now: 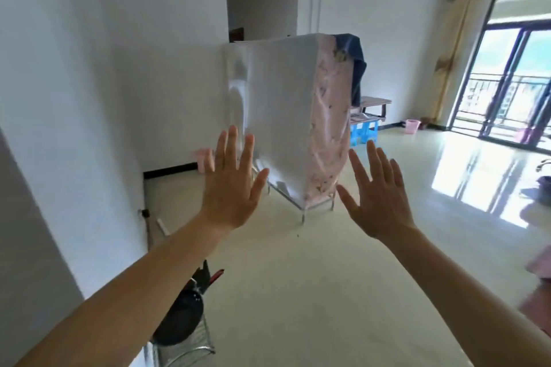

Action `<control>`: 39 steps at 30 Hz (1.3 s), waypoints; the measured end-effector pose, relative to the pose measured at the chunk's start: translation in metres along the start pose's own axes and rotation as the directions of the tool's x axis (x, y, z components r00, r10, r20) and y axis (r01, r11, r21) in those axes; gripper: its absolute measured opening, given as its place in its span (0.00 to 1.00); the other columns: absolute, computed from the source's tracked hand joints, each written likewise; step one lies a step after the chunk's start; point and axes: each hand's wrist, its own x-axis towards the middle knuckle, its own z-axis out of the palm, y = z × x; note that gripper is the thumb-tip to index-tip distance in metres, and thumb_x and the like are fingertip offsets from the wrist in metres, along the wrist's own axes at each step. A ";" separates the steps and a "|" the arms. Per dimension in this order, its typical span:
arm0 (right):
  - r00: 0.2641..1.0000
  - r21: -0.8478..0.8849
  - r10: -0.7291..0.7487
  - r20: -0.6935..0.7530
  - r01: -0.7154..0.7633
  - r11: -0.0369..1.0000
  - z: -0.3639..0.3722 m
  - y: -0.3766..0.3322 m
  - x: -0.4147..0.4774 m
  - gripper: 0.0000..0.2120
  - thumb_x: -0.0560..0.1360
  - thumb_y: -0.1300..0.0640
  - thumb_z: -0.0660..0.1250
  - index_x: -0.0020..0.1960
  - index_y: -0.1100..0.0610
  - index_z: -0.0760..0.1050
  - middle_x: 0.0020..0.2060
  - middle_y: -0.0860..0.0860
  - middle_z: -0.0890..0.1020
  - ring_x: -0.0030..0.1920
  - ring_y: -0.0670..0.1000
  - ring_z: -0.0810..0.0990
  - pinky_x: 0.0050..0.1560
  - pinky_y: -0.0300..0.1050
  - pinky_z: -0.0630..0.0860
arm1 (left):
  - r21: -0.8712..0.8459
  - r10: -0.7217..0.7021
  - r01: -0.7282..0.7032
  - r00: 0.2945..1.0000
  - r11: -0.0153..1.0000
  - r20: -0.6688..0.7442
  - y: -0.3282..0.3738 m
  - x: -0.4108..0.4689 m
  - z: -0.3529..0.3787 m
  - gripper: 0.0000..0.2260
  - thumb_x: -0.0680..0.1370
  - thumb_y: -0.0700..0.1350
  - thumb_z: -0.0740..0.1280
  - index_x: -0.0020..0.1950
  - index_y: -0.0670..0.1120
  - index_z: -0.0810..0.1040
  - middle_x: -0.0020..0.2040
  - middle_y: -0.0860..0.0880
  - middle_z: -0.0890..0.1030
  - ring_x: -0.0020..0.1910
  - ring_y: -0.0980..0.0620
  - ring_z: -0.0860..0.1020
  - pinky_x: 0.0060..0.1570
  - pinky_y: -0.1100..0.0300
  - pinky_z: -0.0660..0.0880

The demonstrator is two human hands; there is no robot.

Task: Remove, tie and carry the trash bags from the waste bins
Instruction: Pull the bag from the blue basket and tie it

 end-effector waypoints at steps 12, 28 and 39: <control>0.963 -0.197 0.267 0.032 -0.256 0.946 0.084 0.257 0.060 0.35 0.80 0.37 0.49 0.81 0.52 0.47 0.80 0.59 0.46 0.80 0.60 0.48 0.78 0.60 0.52 | -0.254 0.178 -0.153 0.981 0.955 0.082 0.186 0.194 0.232 0.32 0.83 0.63 0.44 0.82 0.47 0.47 0.82 0.41 0.47 0.80 0.39 0.48 0.75 0.35 0.52; 0.906 -0.492 0.422 0.025 -0.357 0.794 0.238 0.542 0.219 0.34 0.81 0.38 0.52 0.81 0.52 0.48 0.80 0.58 0.48 0.80 0.60 0.52 0.77 0.60 0.52 | -0.518 0.487 -0.409 0.873 0.751 0.018 0.378 0.495 0.557 0.31 0.82 0.65 0.44 0.82 0.52 0.49 0.82 0.43 0.44 0.81 0.41 0.46 0.74 0.33 0.52; 0.712 -0.455 0.694 -0.112 -0.657 0.601 0.340 0.846 0.234 0.38 0.81 0.37 0.54 0.81 0.51 0.42 0.81 0.56 0.42 0.80 0.60 0.45 0.77 0.59 0.45 | -0.601 0.683 -0.518 0.727 0.608 0.064 0.635 0.607 0.793 0.31 0.81 0.65 0.41 0.81 0.54 0.41 0.82 0.44 0.39 0.81 0.43 0.42 0.75 0.34 0.51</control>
